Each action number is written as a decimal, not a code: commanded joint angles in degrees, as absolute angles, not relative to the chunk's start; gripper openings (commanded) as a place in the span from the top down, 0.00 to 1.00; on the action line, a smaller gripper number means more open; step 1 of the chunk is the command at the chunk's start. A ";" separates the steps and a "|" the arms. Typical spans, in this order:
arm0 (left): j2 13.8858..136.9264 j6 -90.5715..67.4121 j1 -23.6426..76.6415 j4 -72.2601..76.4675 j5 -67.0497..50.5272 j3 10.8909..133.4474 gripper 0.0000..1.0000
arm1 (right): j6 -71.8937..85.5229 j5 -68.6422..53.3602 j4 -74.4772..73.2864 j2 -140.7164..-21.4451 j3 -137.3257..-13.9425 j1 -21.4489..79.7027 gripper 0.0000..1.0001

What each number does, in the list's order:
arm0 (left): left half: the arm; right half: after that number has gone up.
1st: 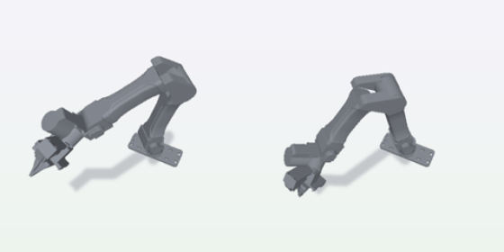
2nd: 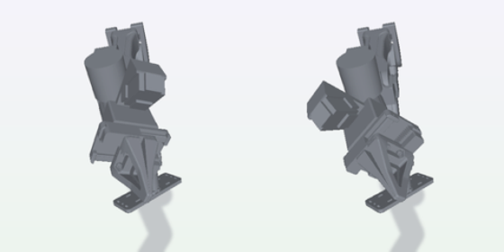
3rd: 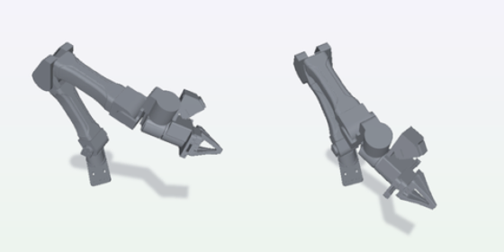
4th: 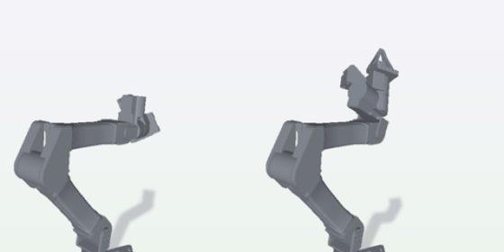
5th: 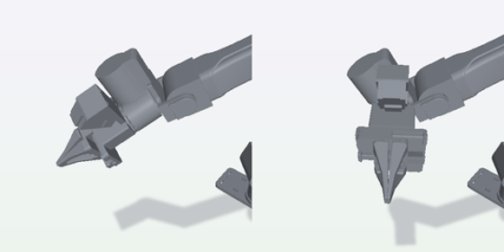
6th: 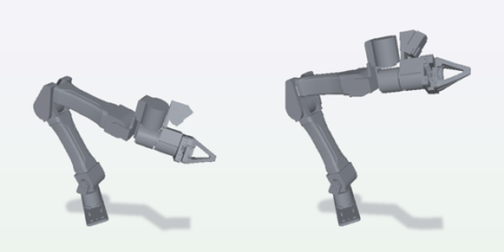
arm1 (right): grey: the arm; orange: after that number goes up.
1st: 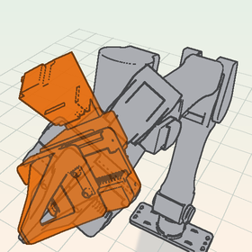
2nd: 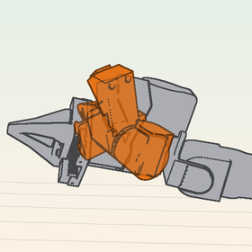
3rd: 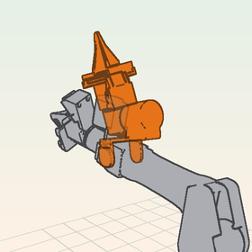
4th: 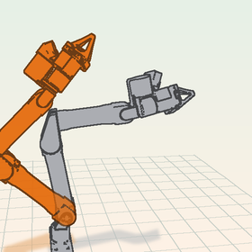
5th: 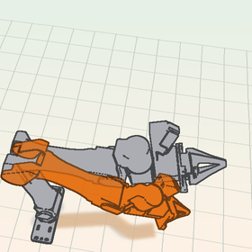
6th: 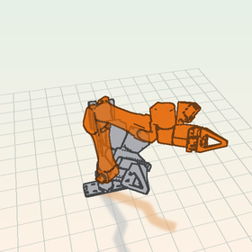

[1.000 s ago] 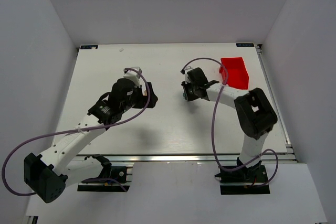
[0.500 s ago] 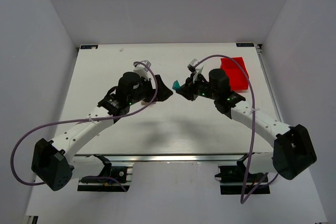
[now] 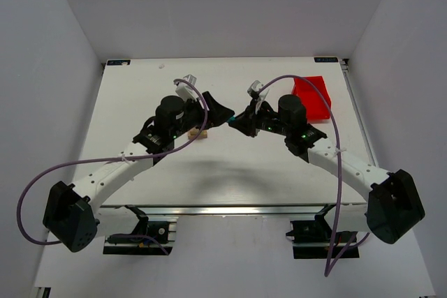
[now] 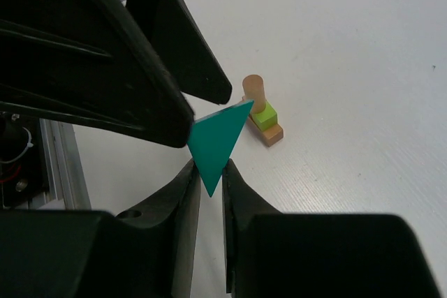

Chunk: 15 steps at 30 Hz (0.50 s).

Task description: Build the wood block tower

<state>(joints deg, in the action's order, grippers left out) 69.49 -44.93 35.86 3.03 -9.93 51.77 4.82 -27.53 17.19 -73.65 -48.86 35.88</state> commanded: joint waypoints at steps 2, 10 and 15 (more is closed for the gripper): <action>69.87 -46.76 36.12 5.98 -10.19 51.15 0.18 | 5.54 -26.64 21.53 -71.72 -48.52 36.82 1.00; 70.49 -46.93 36.30 7.64 -11.86 50.80 0.36 | 4.66 -23.38 20.66 -72.42 -49.57 37.53 1.00; 70.84 -47.11 36.30 8.52 -14.15 50.36 0.43 | 4.57 -21.36 20.48 -72.60 -50.01 37.88 1.00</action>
<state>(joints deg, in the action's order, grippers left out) 70.98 -46.89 35.99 6.63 -12.03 51.05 5.08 -23.09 18.17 -73.12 -48.86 37.39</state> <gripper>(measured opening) 0.573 0.201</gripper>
